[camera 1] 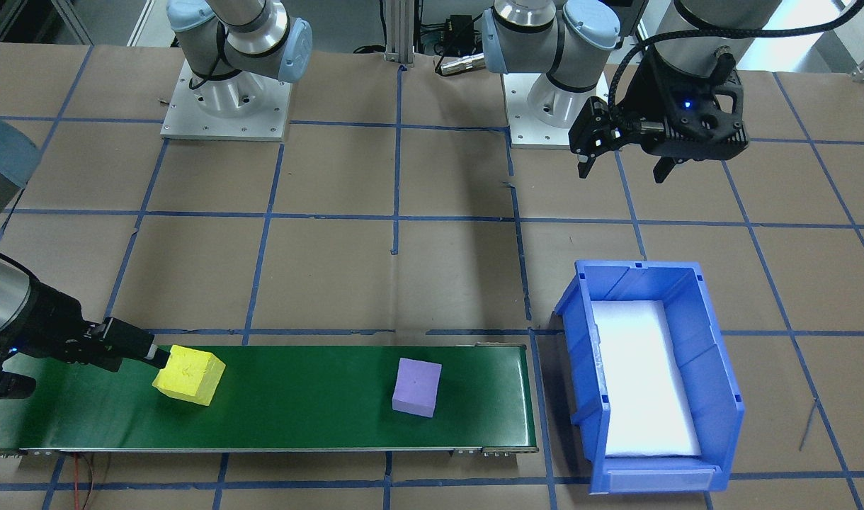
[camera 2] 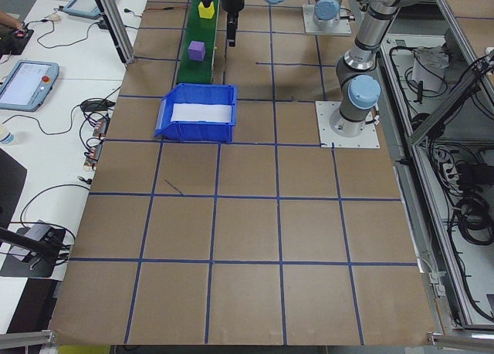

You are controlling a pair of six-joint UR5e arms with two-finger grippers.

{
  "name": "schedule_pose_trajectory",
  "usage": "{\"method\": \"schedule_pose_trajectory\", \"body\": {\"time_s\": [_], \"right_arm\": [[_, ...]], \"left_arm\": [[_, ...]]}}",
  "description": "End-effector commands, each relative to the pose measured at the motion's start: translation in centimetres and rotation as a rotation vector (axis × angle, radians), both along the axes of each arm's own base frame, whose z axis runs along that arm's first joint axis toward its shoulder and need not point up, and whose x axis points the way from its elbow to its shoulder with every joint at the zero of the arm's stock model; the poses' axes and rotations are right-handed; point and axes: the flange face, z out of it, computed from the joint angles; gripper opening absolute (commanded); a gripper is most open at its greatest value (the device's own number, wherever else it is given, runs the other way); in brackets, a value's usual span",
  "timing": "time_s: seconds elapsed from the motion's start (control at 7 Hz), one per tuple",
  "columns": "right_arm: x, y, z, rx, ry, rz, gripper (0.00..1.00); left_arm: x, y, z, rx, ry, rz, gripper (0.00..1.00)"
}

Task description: Move block left to right into plate

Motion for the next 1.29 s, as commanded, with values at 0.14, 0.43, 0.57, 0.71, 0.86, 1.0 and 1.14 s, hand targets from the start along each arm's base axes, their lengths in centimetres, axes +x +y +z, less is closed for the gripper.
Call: {"method": "schedule_pose_trajectory", "body": {"time_s": [0.14,0.43,0.57,0.71,0.86,1.0,1.14], "right_arm": [[-0.1,-0.1,-0.5,0.003,0.008,0.002,1.0],[-0.2,-0.2,-0.9,0.009,0.008,0.001,1.0],[-0.3,-0.5,-2.3,0.031,-0.001,0.0,1.0],[-0.4,-0.6,-2.8,0.036,0.0,0.0,1.0],[-0.6,-0.5,-2.9,0.043,0.018,0.001,1.0],[-0.7,-0.5,-3.0,0.046,0.027,0.002,0.99],[-0.8,-0.6,-3.0,0.035,0.036,-0.002,0.95]], "left_arm": [[-0.4,-0.9,-1.1,-0.03,0.011,0.012,1.0],[-0.9,0.4,-6.1,0.05,0.014,-0.013,1.0],[-0.9,-0.4,-5.2,-0.034,0.01,-0.023,1.0],[-1.6,0.2,-2.9,-0.1,0.011,-0.036,1.0],[-2.5,0.3,-3.0,-0.094,0.01,-0.059,1.0],[-2.4,-0.2,-3.7,-0.088,0.018,-0.053,1.0],[-2.0,-0.4,-3.9,-0.045,0.019,-0.057,1.0]]}}
